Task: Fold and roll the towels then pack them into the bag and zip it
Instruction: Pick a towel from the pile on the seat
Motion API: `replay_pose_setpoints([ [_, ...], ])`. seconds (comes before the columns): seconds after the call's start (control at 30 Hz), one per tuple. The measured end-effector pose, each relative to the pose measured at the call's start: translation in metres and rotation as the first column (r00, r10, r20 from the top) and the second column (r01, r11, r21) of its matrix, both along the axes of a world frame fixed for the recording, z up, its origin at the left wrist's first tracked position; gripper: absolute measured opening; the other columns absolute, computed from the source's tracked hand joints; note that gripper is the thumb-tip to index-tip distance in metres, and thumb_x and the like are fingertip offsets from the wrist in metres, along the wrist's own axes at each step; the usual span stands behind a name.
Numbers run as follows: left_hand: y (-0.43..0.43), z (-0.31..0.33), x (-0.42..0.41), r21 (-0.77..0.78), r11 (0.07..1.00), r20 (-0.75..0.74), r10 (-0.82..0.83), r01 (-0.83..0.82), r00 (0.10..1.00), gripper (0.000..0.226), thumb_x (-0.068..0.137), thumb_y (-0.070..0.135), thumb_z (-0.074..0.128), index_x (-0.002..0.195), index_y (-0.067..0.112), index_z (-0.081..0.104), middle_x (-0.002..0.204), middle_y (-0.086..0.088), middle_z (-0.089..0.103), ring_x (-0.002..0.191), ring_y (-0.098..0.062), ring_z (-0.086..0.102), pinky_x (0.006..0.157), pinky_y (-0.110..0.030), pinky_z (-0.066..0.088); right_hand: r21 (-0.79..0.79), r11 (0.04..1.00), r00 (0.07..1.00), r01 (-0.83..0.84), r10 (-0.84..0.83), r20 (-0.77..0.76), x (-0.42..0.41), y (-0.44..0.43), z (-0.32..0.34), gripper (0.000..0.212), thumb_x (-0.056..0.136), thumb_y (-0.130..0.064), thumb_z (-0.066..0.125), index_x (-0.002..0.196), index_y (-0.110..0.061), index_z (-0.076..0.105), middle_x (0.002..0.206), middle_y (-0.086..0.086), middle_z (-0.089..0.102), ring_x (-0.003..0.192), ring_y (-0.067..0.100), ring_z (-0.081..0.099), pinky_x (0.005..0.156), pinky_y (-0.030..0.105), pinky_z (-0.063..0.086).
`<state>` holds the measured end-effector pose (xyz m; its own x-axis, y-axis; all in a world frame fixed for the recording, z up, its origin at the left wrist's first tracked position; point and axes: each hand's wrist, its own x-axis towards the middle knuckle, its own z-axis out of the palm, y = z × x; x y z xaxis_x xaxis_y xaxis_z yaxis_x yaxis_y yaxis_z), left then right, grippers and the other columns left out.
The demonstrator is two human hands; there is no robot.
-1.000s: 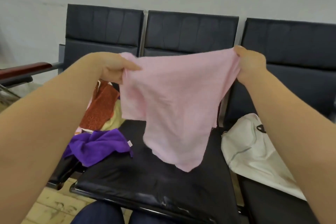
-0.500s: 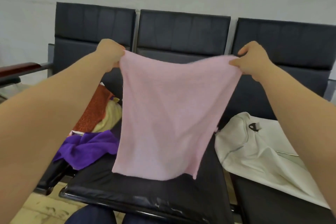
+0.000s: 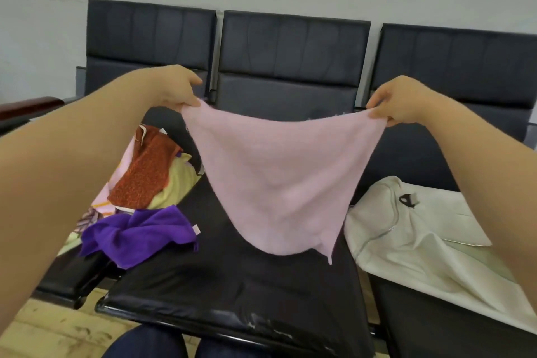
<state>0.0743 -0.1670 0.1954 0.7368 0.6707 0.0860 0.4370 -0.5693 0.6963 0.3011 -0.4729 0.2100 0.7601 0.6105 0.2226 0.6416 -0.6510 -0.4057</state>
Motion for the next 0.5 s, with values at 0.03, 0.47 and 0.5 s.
replay_pose_setpoints([
  [0.03,-0.003,0.000,0.000,0.019,0.999,-0.052,0.030,-0.029,0.998,0.053,0.090,-0.002,0.059,0.140,0.006,0.042,0.132,-0.014,0.050,0.103,-0.030,0.058,0.085,-0.039,0.054,0.035,0.999,0.999,-0.009,0.010,-0.031,-0.001,0.000,0.000,0.010,0.090,-0.009,0.065,0.099,-0.013,0.067,0.106,0.011,0.064,0.089,0.027,0.066,0.079,0.037,0.057],
  [0.47,-0.007,0.004,-0.009,-0.333,0.936,0.402,0.028,0.118,0.915,0.038,0.085,-0.009,0.061,0.119,0.007,0.061,0.110,-0.005,0.060,0.094,-0.015,0.061,0.064,-0.019,0.053,0.726,0.674,0.887,0.140,0.240,-0.394,-0.002,-0.003,0.002,0.043,0.081,0.010,0.067,0.122,-0.004,0.063,0.118,0.008,0.062,0.100,0.018,0.064,0.072,0.021,0.057],
  [0.5,-0.007,0.004,-0.011,-0.205,0.977,0.347,0.014,0.061,0.938,0.035,0.084,-0.009,0.062,0.115,0.006,0.064,0.108,-0.005,0.062,0.091,-0.013,0.060,0.061,-0.017,0.052,0.650,0.752,0.939,0.105,0.140,-0.314,-0.002,-0.005,0.002,0.042,0.082,0.008,0.068,0.121,-0.005,0.064,0.119,0.009,0.062,0.103,0.020,0.063,0.079,0.024,0.056],
])
